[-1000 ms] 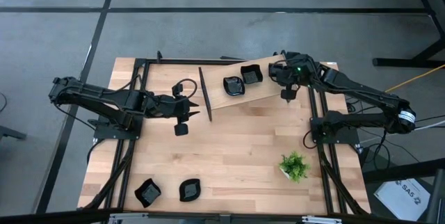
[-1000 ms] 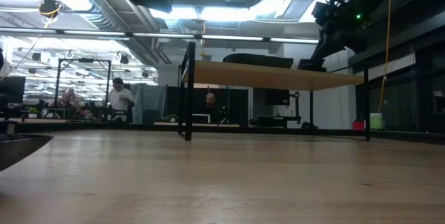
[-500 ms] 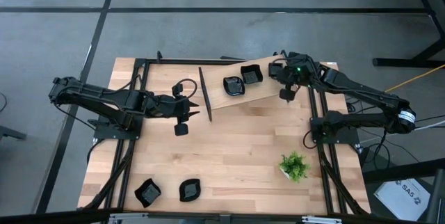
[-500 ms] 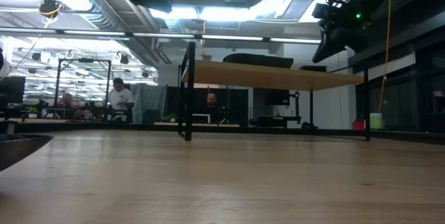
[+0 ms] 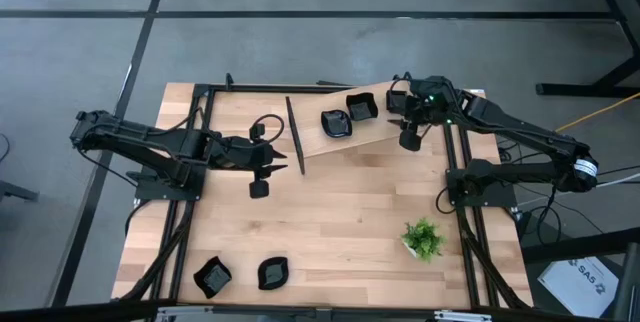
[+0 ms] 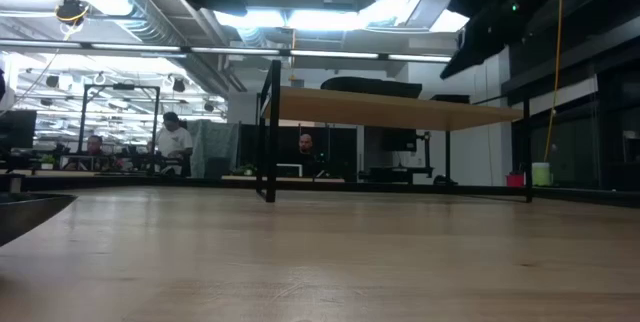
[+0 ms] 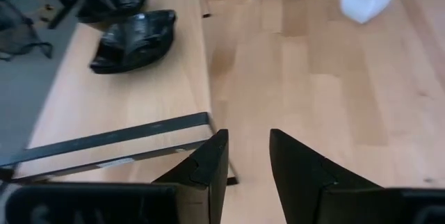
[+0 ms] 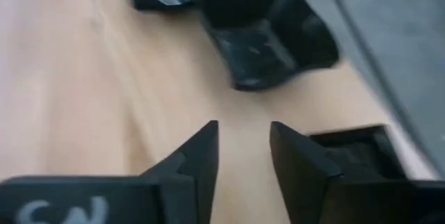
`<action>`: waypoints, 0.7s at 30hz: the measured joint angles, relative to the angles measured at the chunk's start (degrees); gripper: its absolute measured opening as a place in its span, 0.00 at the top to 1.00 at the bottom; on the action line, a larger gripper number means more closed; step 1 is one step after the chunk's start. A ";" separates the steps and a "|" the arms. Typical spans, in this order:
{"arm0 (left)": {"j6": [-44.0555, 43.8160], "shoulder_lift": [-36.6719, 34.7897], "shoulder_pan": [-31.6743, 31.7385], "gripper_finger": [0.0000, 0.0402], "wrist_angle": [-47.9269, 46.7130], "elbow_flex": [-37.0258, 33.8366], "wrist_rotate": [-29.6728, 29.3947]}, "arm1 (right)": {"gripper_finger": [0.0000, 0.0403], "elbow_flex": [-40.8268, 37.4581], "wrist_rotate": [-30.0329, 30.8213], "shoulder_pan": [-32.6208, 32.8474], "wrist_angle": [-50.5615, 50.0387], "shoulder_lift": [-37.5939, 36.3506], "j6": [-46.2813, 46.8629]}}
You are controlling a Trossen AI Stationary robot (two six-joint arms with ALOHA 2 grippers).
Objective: Pick & Place Mini shaped plates
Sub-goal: Stack the distorted square plate on top of the distorted square plate on the shelf
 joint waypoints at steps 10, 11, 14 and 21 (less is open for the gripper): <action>-6.35 0.02 -5.72 0.78 -2.40 0.41 4.10 | 0.58 2.25 -7.52 12.62 -3.56 0.00 9.74; -8.02 0.08 -6.64 0.79 -4.22 0.89 4.09 | 0.58 2.25 -7.37 14.61 -3.33 0.00 10.78; -14.01 0.97 -9.65 0.80 -8.71 2.82 4.07 | 0.58 2.25 -5.94 20.56 -1.92 0.00 13.04; -27.33 4.47 -17.37 0.83 -9.82 4.37 12.98 | 0.58 -0.60 -3.00 31.50 6.22 0.00 16.75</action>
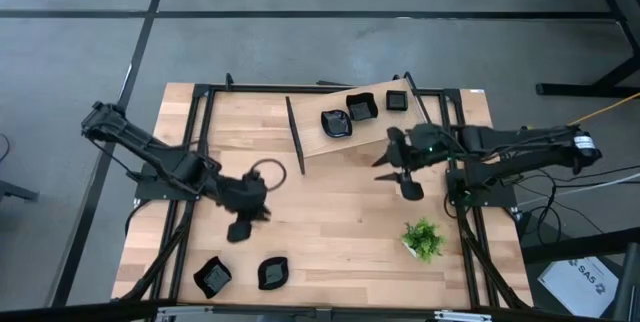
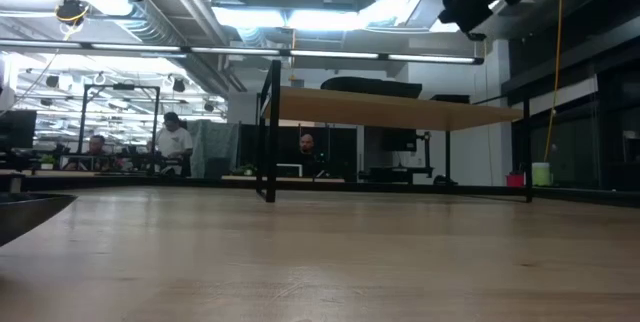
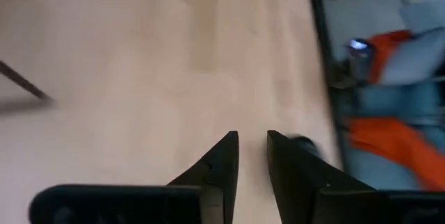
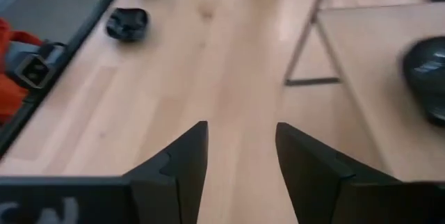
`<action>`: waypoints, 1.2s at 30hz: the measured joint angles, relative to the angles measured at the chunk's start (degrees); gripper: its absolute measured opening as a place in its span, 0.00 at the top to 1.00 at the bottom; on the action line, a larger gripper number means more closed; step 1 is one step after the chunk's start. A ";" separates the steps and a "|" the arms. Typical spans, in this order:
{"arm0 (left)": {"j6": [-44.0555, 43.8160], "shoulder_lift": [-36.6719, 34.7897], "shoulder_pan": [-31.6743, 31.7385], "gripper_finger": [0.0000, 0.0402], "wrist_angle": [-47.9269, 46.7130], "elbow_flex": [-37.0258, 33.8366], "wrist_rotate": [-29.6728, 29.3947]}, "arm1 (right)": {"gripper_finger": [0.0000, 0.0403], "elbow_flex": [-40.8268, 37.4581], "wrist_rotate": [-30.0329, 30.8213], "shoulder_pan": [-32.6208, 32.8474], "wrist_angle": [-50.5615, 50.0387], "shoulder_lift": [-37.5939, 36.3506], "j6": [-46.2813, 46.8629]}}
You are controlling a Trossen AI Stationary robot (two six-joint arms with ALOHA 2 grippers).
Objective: Pick & Place Mini shaped plates
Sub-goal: Stack the distorted square plate on top of the distorted square plate on the shelf
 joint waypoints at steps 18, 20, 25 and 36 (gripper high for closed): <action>-62.19 11.80 -17.55 0.84 -0.25 0.00 17.75 | 0.58 -14.66 6.01 11.61 25.58 1.91 5.07; -66.38 12.39 -19.14 0.84 -0.19 0.00 17.82 | 0.58 -14.66 6.07 12.26 25.57 2.37 5.32; -70.89 15.15 -22.52 0.80 -0.17 0.00 17.27 | 0.58 -14.66 6.04 13.80 26.08 3.79 6.11; -72.23 22.42 -26.91 0.73 3.03 0.00 17.49 | 0.58 -14.64 6.04 15.60 30.41 5.46 6.48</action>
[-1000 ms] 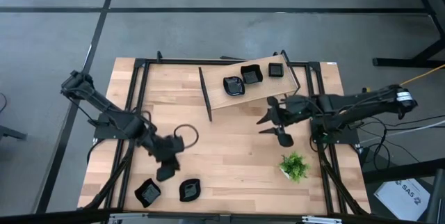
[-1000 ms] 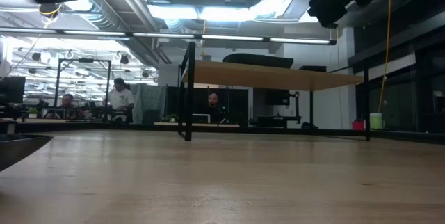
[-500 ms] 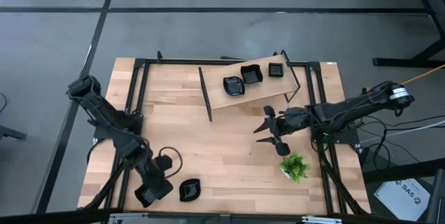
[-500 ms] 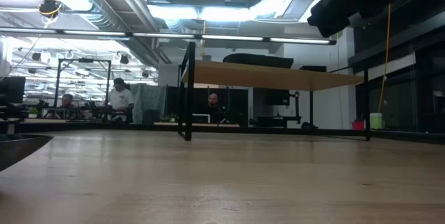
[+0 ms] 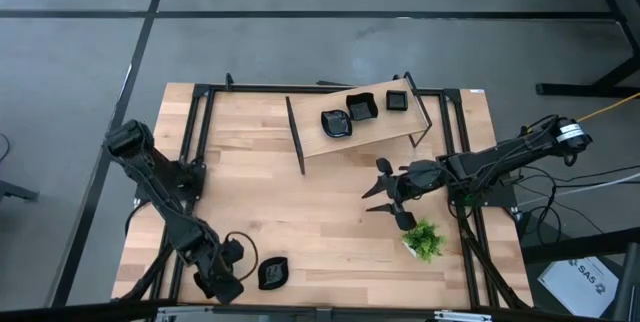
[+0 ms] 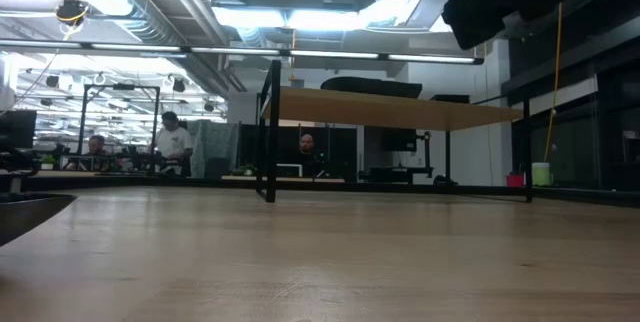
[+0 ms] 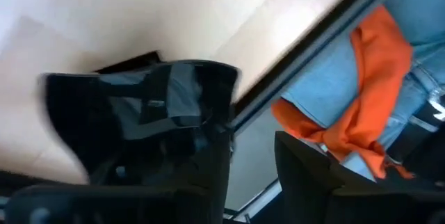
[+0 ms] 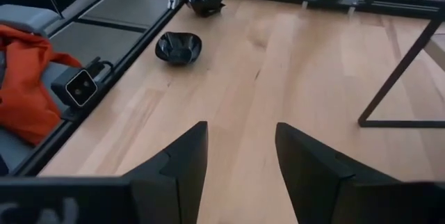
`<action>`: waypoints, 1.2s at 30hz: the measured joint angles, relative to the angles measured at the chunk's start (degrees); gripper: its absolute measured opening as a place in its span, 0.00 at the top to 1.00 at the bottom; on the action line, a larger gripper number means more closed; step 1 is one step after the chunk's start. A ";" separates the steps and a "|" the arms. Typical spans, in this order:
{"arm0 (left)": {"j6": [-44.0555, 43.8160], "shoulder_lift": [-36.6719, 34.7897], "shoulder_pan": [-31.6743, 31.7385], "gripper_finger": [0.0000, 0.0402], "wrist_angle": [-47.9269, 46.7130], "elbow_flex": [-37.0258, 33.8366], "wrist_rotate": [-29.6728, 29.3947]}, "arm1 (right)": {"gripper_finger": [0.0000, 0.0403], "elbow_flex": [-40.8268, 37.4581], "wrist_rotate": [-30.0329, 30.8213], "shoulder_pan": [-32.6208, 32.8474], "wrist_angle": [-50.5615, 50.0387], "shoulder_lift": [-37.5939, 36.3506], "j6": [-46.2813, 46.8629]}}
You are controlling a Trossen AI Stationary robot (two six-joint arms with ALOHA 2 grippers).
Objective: Pick & Place Mini shaped plates
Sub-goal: Stack the distorted square plate on top of the distorted square plate on the shelf
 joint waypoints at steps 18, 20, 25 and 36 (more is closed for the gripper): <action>1.23 4.80 -1.55 0.72 2.83 0.04 -2.55 | 0.58 0.02 1.49 0.35 0.38 0.00 0.17; 2.21 5.30 -1.57 0.72 2.90 0.05 -2.49 | 0.58 0.01 1.51 0.35 0.38 0.00 0.17; 3.18 6.00 -1.52 0.72 2.18 0.06 -2.48 | 0.58 0.00 1.53 0.35 0.38 0.00 -0.03; 4.22 6.09 -1.52 0.81 0.06 0.13 -2.48 | 0.58 0.02 1.53 0.33 0.39 0.00 0.16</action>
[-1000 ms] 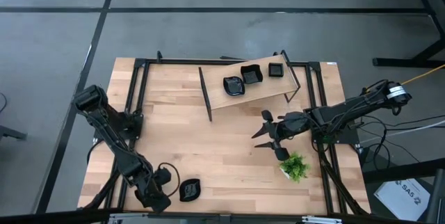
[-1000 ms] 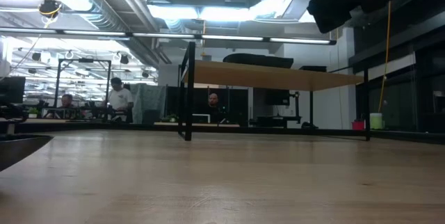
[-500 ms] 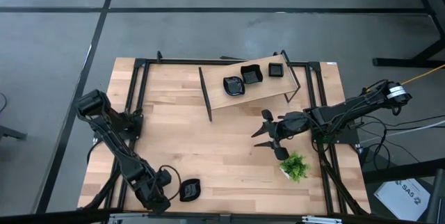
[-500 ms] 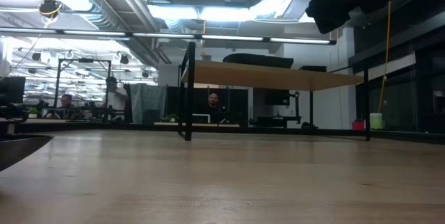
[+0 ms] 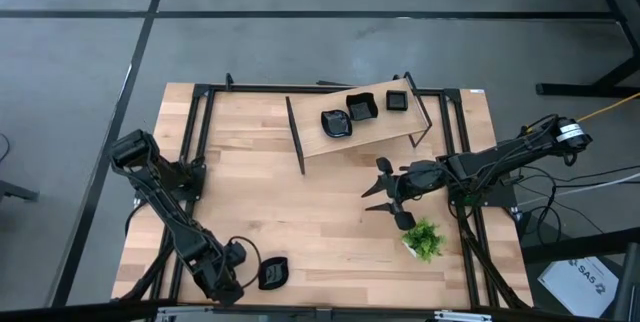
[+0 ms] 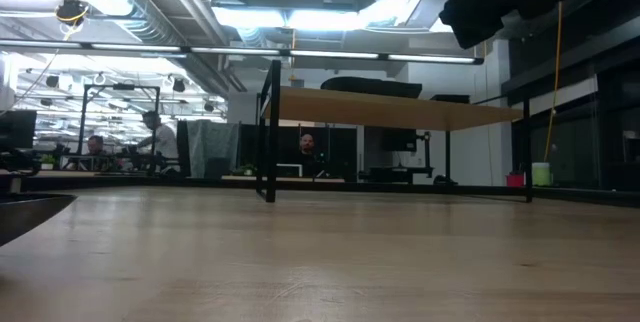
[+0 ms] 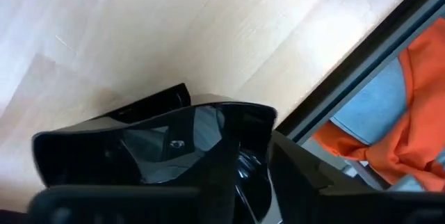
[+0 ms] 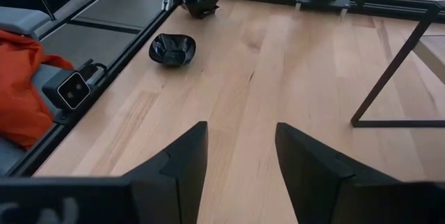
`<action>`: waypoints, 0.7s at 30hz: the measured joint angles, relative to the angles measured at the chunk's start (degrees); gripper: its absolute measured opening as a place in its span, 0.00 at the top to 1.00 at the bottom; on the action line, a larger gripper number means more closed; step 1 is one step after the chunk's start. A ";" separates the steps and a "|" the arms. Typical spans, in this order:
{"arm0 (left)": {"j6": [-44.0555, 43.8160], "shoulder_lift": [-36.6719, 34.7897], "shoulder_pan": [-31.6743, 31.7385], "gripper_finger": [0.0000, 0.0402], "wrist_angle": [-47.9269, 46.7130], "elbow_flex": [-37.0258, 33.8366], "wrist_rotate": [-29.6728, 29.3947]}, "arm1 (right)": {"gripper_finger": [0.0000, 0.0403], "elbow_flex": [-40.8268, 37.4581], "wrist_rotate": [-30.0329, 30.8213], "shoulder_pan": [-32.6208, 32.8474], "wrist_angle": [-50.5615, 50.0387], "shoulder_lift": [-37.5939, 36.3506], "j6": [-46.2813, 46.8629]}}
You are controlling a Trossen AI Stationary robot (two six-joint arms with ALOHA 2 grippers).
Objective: Pick & Place Mini shaped plates
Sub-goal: Stack the distorted square plate on top of the distorted square plate on the shelf
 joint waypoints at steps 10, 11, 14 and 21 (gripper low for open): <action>6.10 -1.82 0.00 0.99 -0.80 4.22 -1.43 | 0.58 0.00 -0.02 0.00 0.05 0.00 -0.01; 6.86 -2.26 0.00 0.99 -0.96 4.56 -2.28 | 0.58 0.00 -0.02 0.00 0.18 0.00 -0.01; 9.87 -3.90 0.02 0.99 -1.23 5.55 -6.40 | 0.58 0.00 -0.04 0.00 1.05 0.00 -0.01; 19.13 -8.74 1.52 0.99 -6.67 6.30 -15.76 | 0.58 0.00 -0.06 0.00 3.19 0.10 -0.75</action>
